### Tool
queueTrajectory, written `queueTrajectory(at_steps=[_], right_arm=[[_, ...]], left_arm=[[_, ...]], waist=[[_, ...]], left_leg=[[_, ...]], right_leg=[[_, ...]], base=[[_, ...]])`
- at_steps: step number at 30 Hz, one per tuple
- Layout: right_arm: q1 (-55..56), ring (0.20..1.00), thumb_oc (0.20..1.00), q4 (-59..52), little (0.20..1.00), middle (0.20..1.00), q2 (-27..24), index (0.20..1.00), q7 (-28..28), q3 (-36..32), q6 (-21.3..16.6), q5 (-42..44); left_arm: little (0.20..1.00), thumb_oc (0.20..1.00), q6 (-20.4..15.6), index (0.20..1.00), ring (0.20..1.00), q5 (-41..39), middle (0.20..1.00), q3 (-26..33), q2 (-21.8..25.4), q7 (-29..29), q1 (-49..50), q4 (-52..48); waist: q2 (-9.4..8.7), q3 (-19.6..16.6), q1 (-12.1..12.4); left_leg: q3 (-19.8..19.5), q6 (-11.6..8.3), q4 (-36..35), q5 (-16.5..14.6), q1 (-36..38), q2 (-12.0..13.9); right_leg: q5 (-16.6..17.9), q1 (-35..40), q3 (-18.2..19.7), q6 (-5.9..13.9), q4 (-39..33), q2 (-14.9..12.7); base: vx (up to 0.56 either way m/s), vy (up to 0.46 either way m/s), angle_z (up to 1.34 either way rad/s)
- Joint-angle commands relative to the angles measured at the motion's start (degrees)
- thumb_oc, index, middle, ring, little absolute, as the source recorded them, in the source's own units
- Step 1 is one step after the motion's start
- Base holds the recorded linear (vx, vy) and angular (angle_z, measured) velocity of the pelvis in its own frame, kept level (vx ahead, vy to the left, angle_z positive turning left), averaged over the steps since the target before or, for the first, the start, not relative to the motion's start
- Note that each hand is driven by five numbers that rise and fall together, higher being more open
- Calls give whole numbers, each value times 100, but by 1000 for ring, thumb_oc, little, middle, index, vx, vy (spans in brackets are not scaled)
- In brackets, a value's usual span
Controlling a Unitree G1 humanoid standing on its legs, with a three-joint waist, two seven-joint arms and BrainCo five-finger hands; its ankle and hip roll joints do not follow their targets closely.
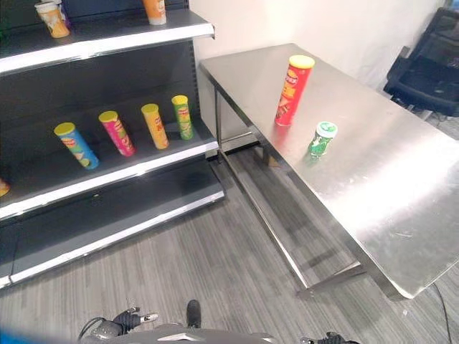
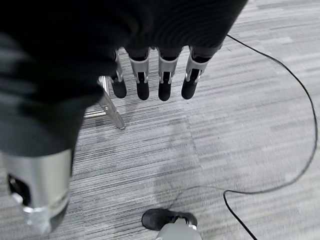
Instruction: Put the goods on the table back onto the shelves and tidy them up.
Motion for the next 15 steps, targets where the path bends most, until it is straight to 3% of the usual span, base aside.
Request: queueTrajectory(at_steps=[1,10,12,15], right_arm=[[-75,1000,1000,108,1000,1000,-182,1000,-35,-107,28,31],[314,1000,1000,615,1000,1000,-845,1000,-52,-1258,70,454],[581,1000,1000,1078,1000,1000,-1613,1000,-46,-2031,167,615],[775,1000,1000,1320,1000,1000,-2124,1000,-64,-2601,222,763]], left_arm=[[1000,1000,-76,1000,1000,-80,1000,-42,176,117,-96,-28],[1000,1000,-117,1000,1000,-169,1000,130,435,77,-185,-62],[1000,1000,-115,1000,1000,-114,1000,117,531,-9,-219,-54],[1000,1000,-96,1000,1000,-73,1000,129,563,-40,-219,-55]], waist=[[106,-169,125],[37,-139,-100],[-7,-6,-242],[-18,21,-304]], left_leg=[[76,-338,390,-299,-436,209],[294,-142,311,-572,-275,113],[282,-106,184,-584,-88,64],[238,-83,160,-621,-24,31]], right_leg=[[202,-470,64,263,197,-16],[395,-1070,192,580,1184,-160],[793,-1339,128,674,1752,-235],[892,-1382,64,664,1886,-293]], base=[[96,121,-26],[71,115,-20],[57,124,-2],[55,60,6]])
